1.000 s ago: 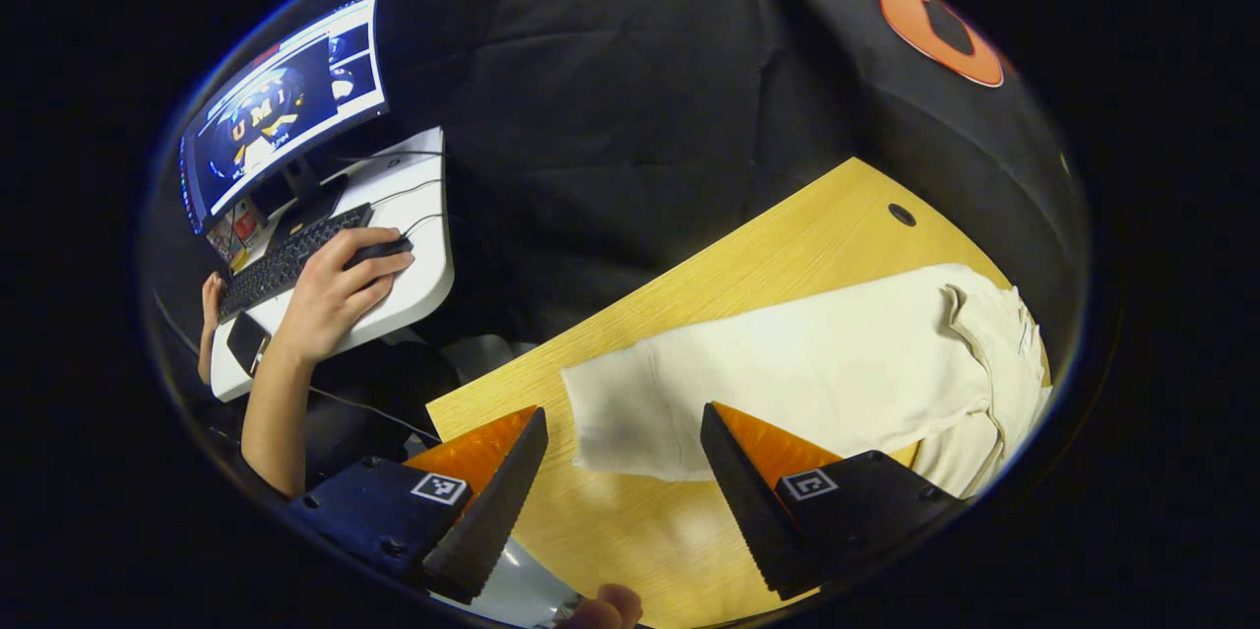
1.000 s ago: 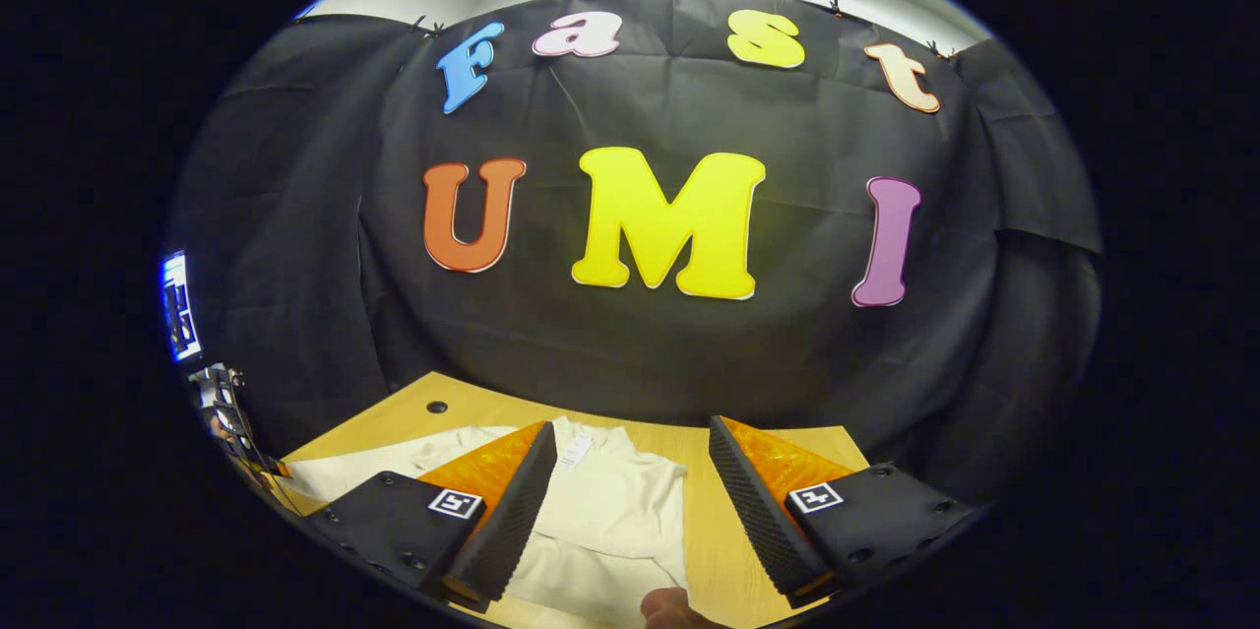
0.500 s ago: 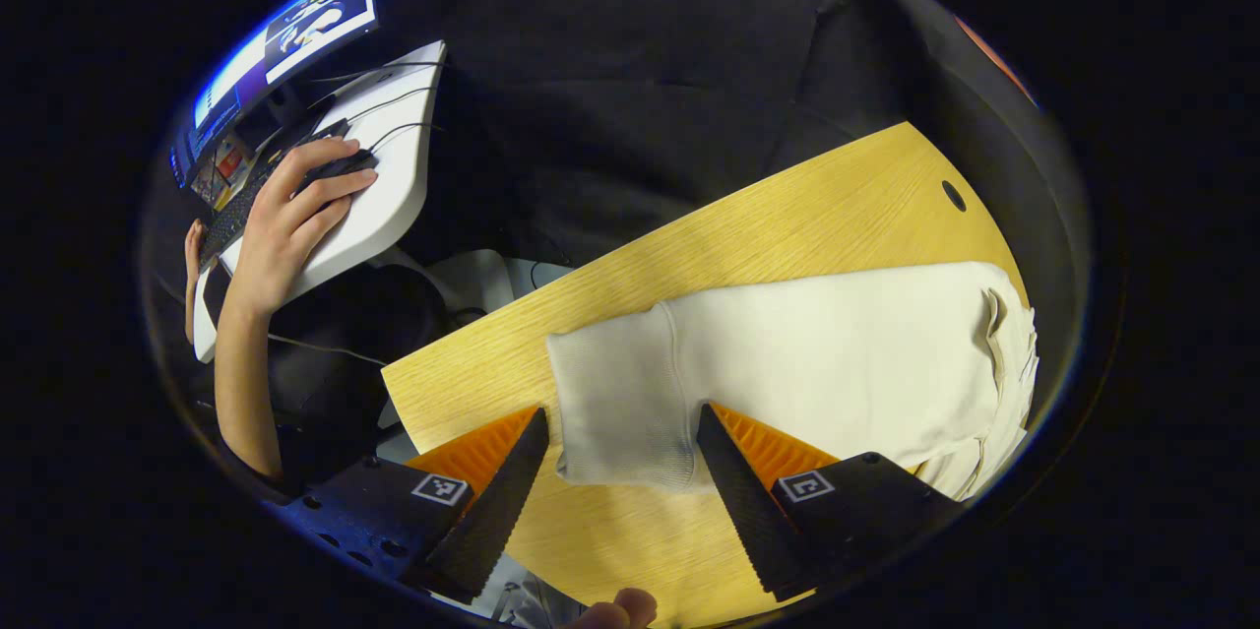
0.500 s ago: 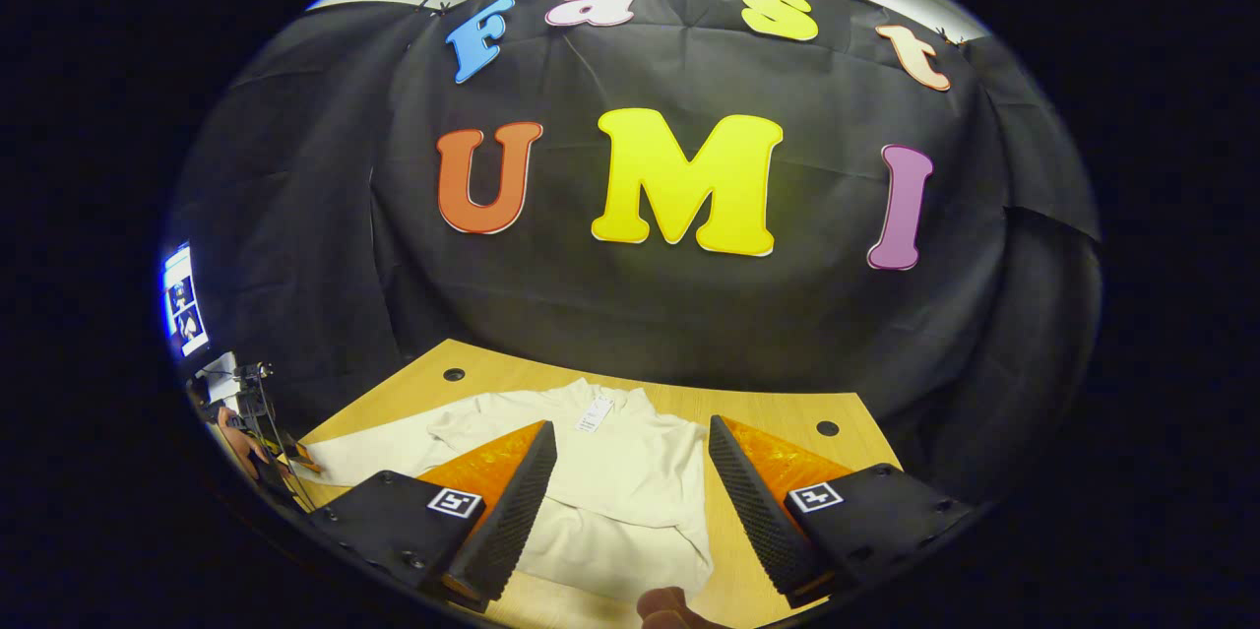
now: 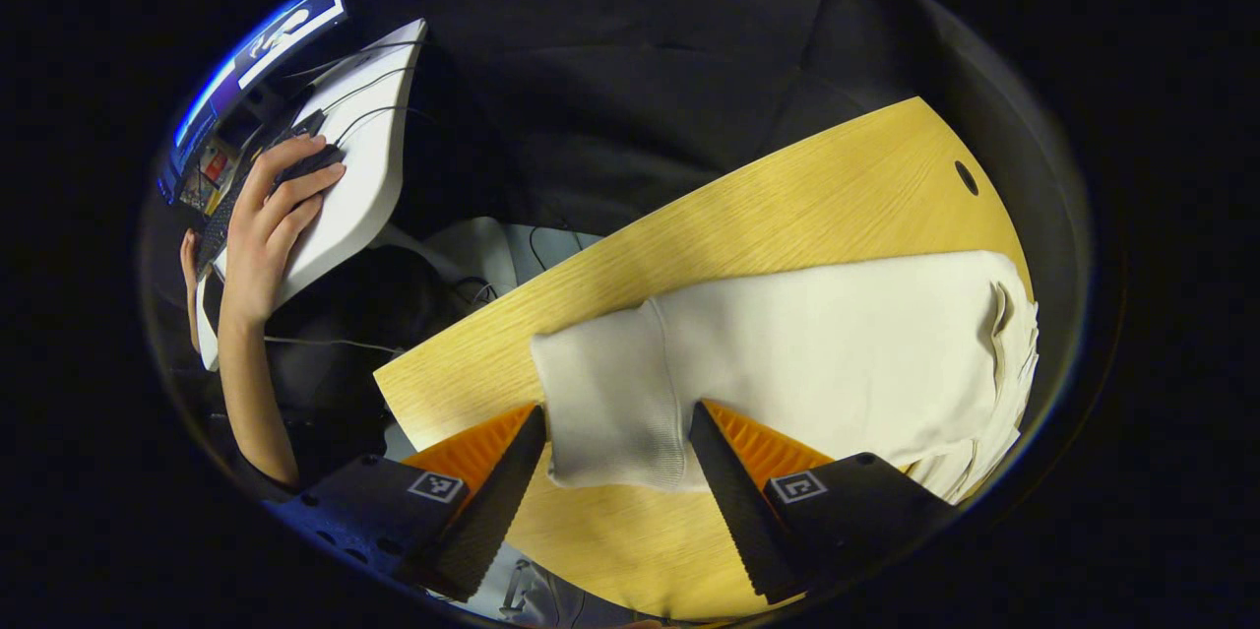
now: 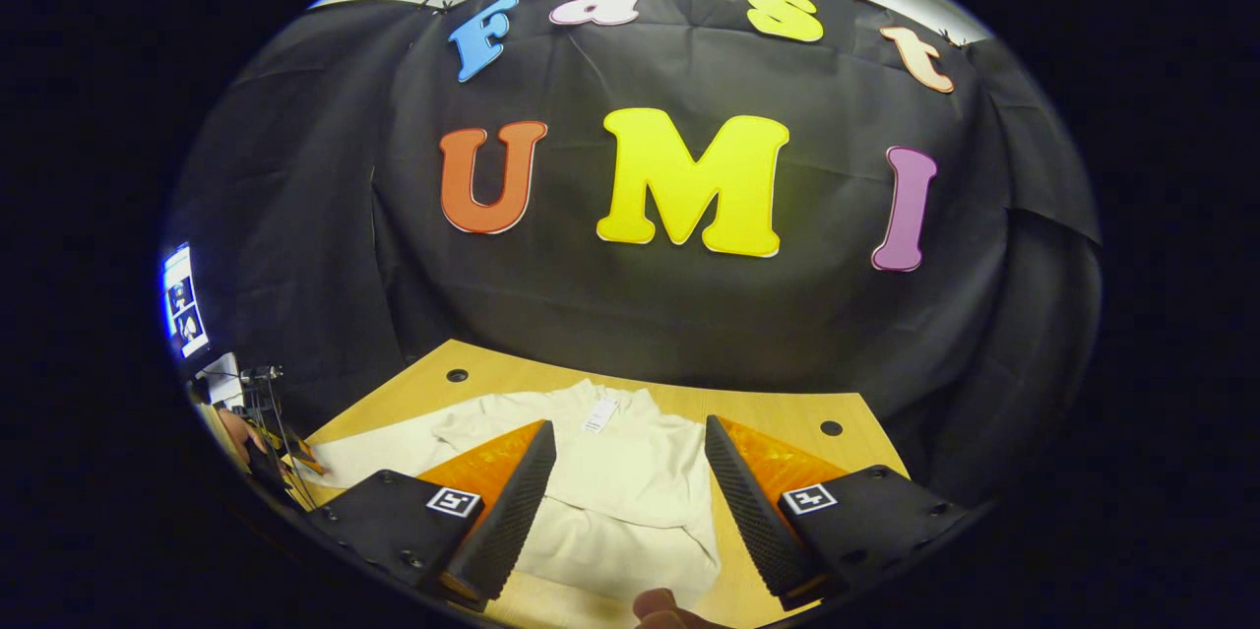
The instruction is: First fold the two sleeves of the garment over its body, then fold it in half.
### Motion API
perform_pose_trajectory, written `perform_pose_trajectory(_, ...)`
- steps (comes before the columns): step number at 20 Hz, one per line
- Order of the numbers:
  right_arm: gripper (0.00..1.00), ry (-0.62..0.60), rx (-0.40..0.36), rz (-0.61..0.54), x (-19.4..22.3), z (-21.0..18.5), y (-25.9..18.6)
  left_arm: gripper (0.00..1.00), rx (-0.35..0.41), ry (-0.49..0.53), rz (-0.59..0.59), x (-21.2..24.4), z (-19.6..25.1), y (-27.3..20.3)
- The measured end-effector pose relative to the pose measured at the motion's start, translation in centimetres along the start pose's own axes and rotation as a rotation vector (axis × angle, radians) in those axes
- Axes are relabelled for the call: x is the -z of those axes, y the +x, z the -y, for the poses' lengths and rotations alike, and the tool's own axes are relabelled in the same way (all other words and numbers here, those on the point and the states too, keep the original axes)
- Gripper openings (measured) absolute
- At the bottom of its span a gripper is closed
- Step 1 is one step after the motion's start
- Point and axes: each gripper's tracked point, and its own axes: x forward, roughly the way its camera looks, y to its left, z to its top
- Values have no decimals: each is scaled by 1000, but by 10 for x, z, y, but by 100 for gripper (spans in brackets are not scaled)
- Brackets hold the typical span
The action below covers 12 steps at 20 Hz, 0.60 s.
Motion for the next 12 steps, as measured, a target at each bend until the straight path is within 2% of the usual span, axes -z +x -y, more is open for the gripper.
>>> perform_pose_trajectory(1,95,7,-6,4,-1,0,-1,87,4,10,-14,1,2,0)
perform_pose_trajectory(3,95,-2,-9,1,0,2,0,92,13,37,-25,0,4,2)
perform_pose_trajectory(7,95,8,-12,-18,5,6,1,63,19,35,-25,0,12,2)
perform_pose_trajectory(12,95,29,3,8,0,18,-1,35,35,32,-32,-2,20,2)
